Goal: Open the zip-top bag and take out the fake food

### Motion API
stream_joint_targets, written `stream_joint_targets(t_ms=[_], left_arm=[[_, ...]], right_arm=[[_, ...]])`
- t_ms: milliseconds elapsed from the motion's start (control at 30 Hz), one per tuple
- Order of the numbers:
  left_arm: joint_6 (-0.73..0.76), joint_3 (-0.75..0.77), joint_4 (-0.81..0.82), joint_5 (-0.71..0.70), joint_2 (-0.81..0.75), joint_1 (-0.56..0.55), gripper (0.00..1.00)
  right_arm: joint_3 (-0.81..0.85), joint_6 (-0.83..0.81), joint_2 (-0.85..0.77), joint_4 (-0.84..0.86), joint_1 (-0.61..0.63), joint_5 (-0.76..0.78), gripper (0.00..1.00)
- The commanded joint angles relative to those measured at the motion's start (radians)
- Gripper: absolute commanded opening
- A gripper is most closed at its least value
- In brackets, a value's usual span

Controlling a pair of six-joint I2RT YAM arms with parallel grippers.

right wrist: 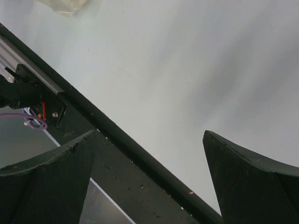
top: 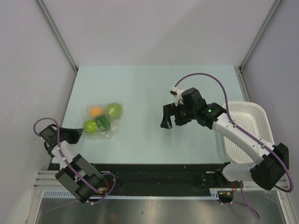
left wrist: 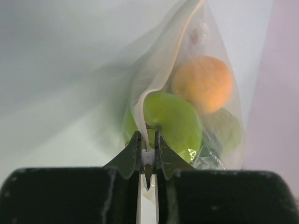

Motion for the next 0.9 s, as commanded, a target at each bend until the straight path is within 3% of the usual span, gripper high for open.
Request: stream_joint_targets(t_ms=[0,233,533,867], left_arm=[[-0.035,0.034,-0.045,0.075,-0.039,-0.102,0.00],[-0.023,0.238,-0.134,0.005,-0.019,-0.380,0.00],[0.022,0.544,-0.335,-0.101,0.128,-0.586,0.00],[-0.126,0.577,-0.439,-0.196,0.133,-0.748,0.00]], right_arm=[[0.040,-0.046,0.029,0.160,0.043,0.042,1.00],[0.068,-0.058,0.098,0.267,0.151,0.108,1.00],[0.204,-0.110,0.264,0.386,0.240,0.172,1.00],[0.264,-0.377,0.460,0.759,0.330,0.165,1.00]])
